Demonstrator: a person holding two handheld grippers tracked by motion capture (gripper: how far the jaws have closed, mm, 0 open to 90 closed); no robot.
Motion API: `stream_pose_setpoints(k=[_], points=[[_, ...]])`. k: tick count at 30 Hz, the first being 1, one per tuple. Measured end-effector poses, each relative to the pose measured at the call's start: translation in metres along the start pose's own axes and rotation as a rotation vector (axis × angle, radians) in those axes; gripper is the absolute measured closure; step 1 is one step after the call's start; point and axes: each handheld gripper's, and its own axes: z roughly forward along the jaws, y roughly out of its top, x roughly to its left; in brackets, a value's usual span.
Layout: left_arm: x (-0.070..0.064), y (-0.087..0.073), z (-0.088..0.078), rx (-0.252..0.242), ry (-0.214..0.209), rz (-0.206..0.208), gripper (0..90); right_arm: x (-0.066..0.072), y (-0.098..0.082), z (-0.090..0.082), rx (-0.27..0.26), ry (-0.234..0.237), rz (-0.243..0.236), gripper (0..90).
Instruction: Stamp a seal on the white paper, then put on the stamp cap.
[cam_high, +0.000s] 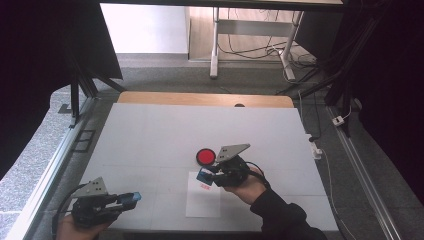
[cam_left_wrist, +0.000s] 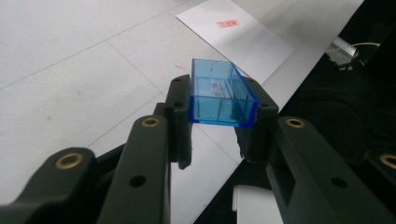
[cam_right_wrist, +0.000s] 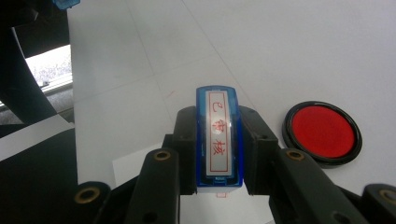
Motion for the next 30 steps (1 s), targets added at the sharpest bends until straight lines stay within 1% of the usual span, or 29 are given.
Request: stream_pose_setpoints(k=[7,13,19,24,30], points=[[-0.001,0.001,0.001,-0.002,-0.001,0.008,68.2,0.004,0.003,-0.003,-0.015,0.016,-0.003,70.7],[-0.001,0.002,0.000,-0.007,-0.004,0.007,68.2,0.006,0.007,-0.006,-0.029,0.038,0.010,70.7],[-0.001,0.002,0.001,-0.006,-0.010,0.006,68.2,0.008,0.008,-0.006,-0.034,0.040,0.008,70.7],[-0.002,0.005,0.003,-0.003,-0.010,0.023,68.2,0.008,0.009,-0.008,-0.044,0.041,0.011,70.7],[-0.002,0.011,0.008,0.000,-0.038,0.047,68.3,0.009,0.011,-0.012,-0.062,0.043,0.008,70.7]])
